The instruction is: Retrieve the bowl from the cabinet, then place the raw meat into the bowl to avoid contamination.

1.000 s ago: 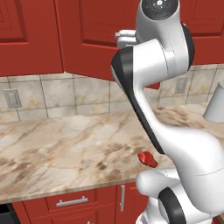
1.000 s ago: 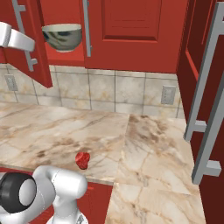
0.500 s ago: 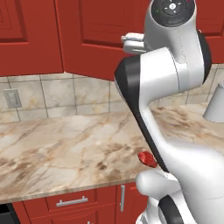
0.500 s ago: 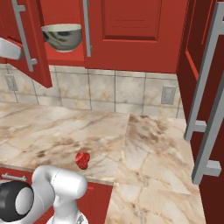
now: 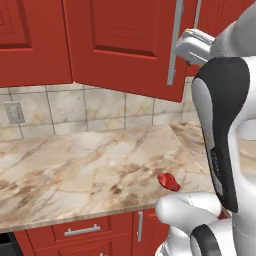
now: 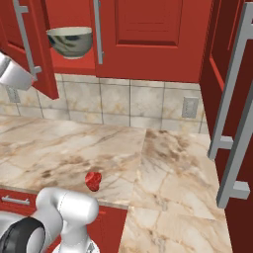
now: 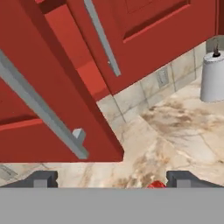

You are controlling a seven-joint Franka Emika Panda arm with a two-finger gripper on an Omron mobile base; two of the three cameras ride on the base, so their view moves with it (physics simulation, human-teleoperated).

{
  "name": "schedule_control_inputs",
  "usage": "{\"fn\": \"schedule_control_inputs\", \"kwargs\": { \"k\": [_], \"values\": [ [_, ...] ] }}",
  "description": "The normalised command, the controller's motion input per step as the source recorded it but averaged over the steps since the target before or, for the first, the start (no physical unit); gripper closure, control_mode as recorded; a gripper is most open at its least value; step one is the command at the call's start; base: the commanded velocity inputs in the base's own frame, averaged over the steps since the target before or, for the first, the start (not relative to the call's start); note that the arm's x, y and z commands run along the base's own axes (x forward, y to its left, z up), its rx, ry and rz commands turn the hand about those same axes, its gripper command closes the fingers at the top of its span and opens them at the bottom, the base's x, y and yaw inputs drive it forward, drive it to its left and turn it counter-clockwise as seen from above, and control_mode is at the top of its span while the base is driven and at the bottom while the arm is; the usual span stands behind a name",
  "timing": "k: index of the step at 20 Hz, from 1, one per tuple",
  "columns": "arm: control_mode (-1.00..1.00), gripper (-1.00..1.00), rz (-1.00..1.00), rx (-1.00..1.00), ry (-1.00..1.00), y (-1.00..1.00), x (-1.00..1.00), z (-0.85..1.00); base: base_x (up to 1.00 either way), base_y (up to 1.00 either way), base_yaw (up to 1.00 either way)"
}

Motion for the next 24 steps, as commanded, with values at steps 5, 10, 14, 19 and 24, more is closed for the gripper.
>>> {"fn": "schedule_control_inputs", "kwargs": {
  "k": [5,10,14,19,24],
  "values": [
    [-1.00,-1.00,0.05,0.37,-0.01,-0.54,0.00,0.00,0.00,0.00,0.00],
    [-1.00,-1.00,0.01,0.37,0.01,-0.59,0.34,0.00,0.00,0.00,0.00],
    [-1.00,-1.00,0.00,0.32,0.05,-0.53,0.54,-0.10,0.00,0.00,0.00],
    [-1.00,-1.00,0.04,0.18,0.02,-0.08,0.36,-0.15,0.00,0.00,0.00],
    [-1.00,-1.00,0.10,0.10,0.05,0.05,0.48,-0.16,0.00,0.00,0.00]
  ]
}}
